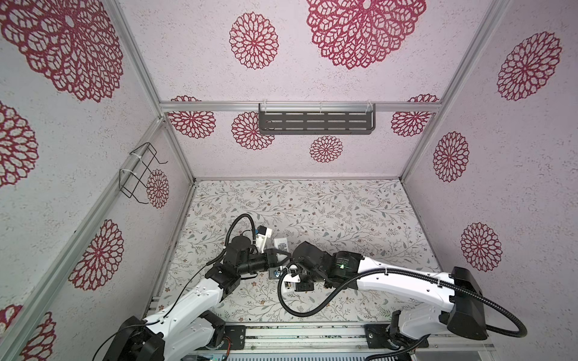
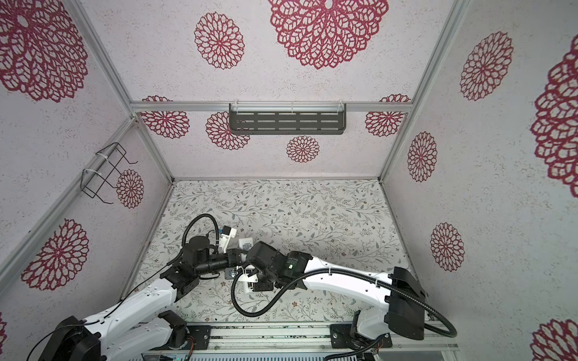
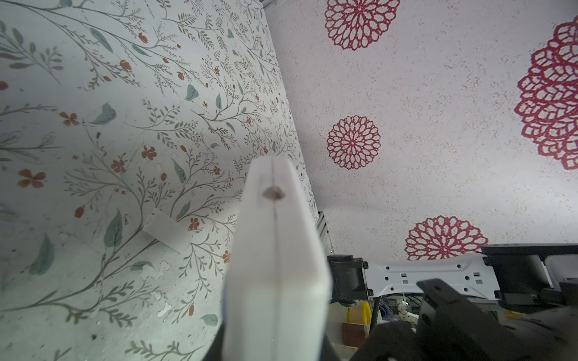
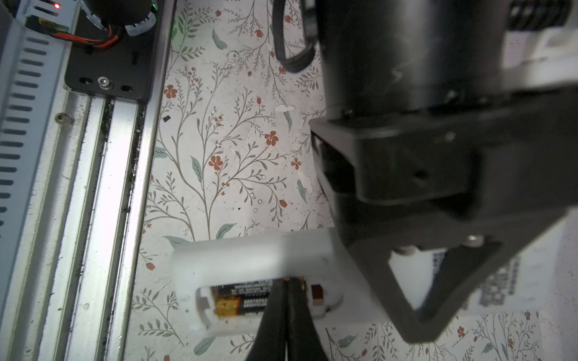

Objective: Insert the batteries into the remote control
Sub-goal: 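Press the second battery down into its slot with the right gripper, then open the right gripper and lift it away from the remote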

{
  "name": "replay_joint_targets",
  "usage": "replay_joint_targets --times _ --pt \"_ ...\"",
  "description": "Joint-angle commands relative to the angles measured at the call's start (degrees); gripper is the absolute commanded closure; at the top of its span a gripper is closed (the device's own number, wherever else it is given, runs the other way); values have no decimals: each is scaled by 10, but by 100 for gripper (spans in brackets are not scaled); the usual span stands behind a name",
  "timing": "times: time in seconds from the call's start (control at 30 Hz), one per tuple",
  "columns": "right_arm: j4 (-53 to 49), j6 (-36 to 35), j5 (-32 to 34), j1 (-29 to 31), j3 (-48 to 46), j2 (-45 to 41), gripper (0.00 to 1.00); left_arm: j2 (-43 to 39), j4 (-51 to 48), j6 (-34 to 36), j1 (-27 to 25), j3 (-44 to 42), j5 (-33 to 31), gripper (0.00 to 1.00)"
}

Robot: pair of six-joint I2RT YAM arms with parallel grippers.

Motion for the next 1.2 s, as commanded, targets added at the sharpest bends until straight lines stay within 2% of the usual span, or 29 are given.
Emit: replay_joint_targets --times 0.0,0.3,0.53,0.6,0.87,1.0,1.07,1.17 --pt "-13 4 13 6 -22 1 94 -26 71 -19 -5 15 30 100" --pt "19 10 28 5 -48 1 95 -19 84 -28 -6 17 38 100" --pt "19 19 29 4 -30 5 95 -25 66 -18 -6 18 22 100" --pt "17 28 28 4 -18 -8 91 -27 53 -8 -5 14 6 100" --pt "34 94 10 5 -6 -98 60 -25 46 -6 19 -10 -52 100" --pt "39 146 36 4 -22 -147 45 -31 47 -11 35 -25 -63 100" --pt "30 185 57 -5 -34 -166 40 -41 46 -15 46 -36 -75 100" --pt "-4 230 61 -59 -45 -172 35 -51 57 -26 68 -54 -80 100"
